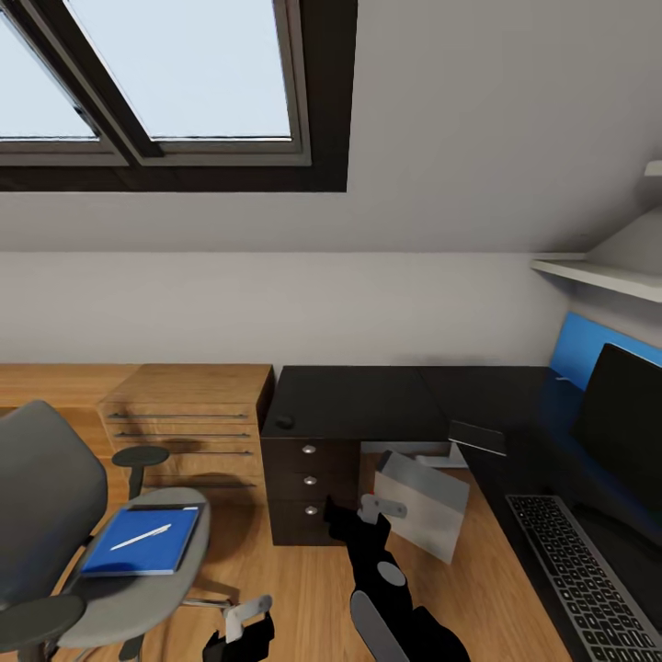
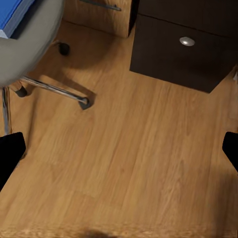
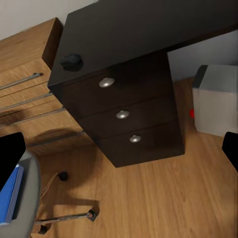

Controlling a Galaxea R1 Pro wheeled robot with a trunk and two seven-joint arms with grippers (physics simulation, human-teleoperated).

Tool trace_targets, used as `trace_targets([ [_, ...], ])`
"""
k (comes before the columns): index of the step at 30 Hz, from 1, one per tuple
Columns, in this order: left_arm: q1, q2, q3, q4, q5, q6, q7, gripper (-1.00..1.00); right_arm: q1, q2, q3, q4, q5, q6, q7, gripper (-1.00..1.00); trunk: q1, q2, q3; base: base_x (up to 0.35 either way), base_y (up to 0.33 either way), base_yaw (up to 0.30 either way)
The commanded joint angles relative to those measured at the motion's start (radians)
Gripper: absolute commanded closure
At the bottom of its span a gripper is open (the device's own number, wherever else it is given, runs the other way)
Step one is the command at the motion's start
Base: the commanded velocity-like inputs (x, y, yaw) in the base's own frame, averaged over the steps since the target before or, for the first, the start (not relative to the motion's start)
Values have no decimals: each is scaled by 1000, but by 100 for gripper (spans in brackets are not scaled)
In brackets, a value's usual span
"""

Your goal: In the bedroom, organize the workspace by keeping the computer under the desk, ensuring the monitor is on the desk, placing the keyboard on the desk next to the monitor, placing the mouse on the desk next to the keyboard, moving the folder from the swivel chair onto the desk next to the mouse, stacking the notebook on top of the folder with the pen on top of the notebook, and positioning the swivel chair next to the desk.

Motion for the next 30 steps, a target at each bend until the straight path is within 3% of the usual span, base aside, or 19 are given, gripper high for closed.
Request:
trace_targets([
  [1,-1,0,-8,-6,6,21,6,-100,-1,-1,1,-1,-3,2,-7,-100,-3,5,1,0,0,0],
  [5,-1,10,-5,-85,6,163,9,-100,-1,-2,1,2,-3,-23,-7,-100,-19,33,14,0,0,0],
  [12,-1,120,7,-465,12,437,19,-100,-1,-3,0,2,-2,-46,-7,-100,-42,75,32,0,0,0],
  [16,-1,144,30,-566,13,551,20,-100,-1,-3,0,1,-2,-47,-7,-100,-42,75,32,0,0,0],
  [19,-1,152,98,-639,12,622,20,-100,-1,-4,0,0,-1,-48,-8,-100,-42,75,32,0,0,0],
  [20,-1,154,142,-688,11,665,20,-100,-1,-3,-1,0,2,-48,-9,-100,-42,75,32,0,0,0],
  [21,-1,160,314,-879,7,897,20,-100,-1,-3,-4,3,9,-48,-11,-100,-42,75,32,0,0,0],
  [22,-1,163,419,-993,6,991,20,-100,-1,-3,-7,4,10,-48,-10,-100,-42,75,32,0,0,0],
  [23,-1,172,473,-1047,7,1029,19,-100,-1,-14,-5,5,31,-48,-11,-100,-42,75,32,0,0,0],
  [25,-1,180,494,-1061,8,1042,20,-100,-1,-22,-4,7,53,-50,-11,-100,-42,75,32,0,0,0],
  [27,-1,193,521,-1023,4,1054,18,-100,-2,-33,-5,8,114,-51,-14,-100,-42,75,32,0,0,0],
  [30,-1,197,528,-1006,1,1055,17,-100,-1,-35,-9,8,130,-49,-20,-100,-42,75,32,0,0,0],
])
